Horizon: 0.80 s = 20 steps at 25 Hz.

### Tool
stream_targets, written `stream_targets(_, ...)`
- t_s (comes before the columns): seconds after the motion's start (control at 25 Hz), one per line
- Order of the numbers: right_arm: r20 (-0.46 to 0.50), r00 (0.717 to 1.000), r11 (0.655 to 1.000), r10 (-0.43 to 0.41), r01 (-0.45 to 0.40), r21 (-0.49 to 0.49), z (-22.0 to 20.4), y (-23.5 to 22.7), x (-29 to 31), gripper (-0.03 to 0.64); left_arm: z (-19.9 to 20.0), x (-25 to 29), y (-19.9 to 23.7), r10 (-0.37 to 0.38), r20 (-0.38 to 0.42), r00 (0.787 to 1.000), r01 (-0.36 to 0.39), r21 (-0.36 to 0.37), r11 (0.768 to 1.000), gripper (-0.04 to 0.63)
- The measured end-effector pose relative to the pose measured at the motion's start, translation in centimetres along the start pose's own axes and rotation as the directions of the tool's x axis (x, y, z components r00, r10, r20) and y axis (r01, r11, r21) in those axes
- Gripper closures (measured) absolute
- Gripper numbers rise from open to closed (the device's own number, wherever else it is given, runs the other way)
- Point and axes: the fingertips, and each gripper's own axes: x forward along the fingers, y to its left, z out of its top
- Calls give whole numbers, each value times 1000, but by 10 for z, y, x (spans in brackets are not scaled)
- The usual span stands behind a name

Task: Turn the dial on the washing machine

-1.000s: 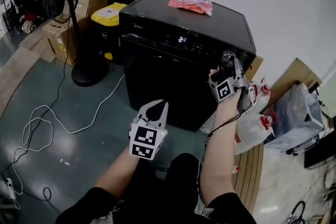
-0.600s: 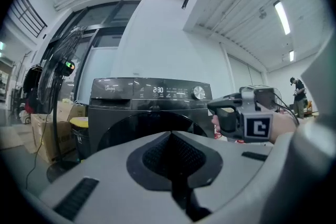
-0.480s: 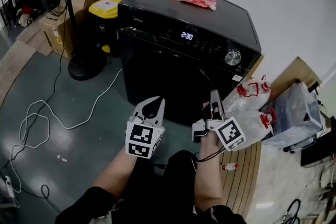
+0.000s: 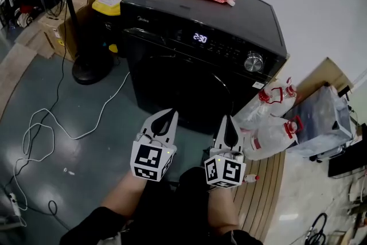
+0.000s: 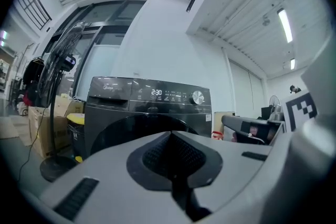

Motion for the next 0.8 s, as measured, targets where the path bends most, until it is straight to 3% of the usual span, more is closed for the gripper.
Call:
stream_targets(0.12,-30,1000,1000,-1,1,-12,37,1,6,618,39,0,-8,-11,-21,1000,11,-18,1000,589)
stream_targets(0.28,-67,998,1000,-5,5,-7,114,3,11,617,122,-11,-19,-22,-29,999,21,-45,999,589)
stream_targets(0.56,-78,997,1000,-25,23,-21,292,21,15,617,294,-48,-41,-44,-38,998,42,-57,997,589)
stream_targets(0.8,-57,998,999,-40,40,1,425,56,-6,617,420,-103,-54,-66,-31,997,66,-21,998,589)
